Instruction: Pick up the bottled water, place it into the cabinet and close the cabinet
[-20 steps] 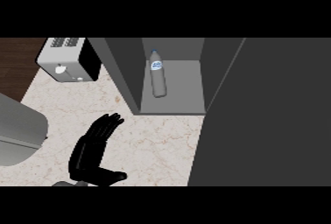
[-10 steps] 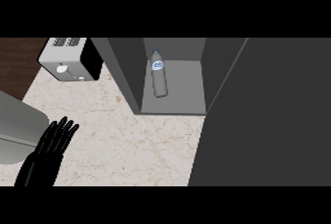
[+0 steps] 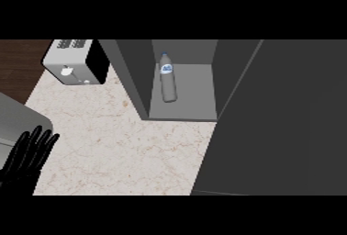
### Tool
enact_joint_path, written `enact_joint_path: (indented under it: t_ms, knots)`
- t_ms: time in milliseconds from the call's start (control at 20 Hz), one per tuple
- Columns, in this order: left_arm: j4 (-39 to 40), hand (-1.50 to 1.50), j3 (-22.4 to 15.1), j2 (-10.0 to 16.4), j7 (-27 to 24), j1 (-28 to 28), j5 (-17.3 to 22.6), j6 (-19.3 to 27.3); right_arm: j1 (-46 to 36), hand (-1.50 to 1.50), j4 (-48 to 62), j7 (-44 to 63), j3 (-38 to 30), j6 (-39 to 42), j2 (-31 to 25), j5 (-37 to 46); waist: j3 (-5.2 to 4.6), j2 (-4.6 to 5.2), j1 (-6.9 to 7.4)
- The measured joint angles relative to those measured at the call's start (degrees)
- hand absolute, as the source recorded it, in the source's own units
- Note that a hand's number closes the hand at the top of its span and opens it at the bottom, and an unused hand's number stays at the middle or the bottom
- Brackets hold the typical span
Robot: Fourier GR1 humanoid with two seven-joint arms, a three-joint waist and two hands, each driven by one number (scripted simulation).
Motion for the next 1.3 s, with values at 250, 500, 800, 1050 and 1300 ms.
enact_joint_path:
  t_ms: [250,500,800,1050,1300]
  knots:
    - [-3.6,-1.50,2.2,2.8,1.7,2.5,2.4,-1.2,-10.6,1.50,1.2,4.0,9.4,-8.6,5.9,11.8,-0.02,-0.08,0.37]
    - [-7.2,-1.50,3.7,4.4,3.3,4.3,3.8,-1.6,-21.7,1.50,9.3,6.9,18.4,-18.8,15.7,22.7,0.06,0.20,0.66]
    - [-11.2,-1.50,6.7,6.3,6.0,5.4,6.5,-1.9,-36.2,1.50,20.8,5.8,21.3,-33.6,19.9,20.8,0.16,0.71,1.51]
    - [-13.4,-1.50,8.0,6.4,7.5,6.3,7.2,-2.1,-46.2,1.50,30.2,1.8,18.1,-40.3,20.8,11.4,0.23,1.09,1.72]
    - [-15.1,-1.50,10.5,6.9,8.3,8.1,7.9,-3.0,-50.8,1.50,38.4,-2.1,15.4,-32.8,21.1,1.7,0.29,1.34,1.66]
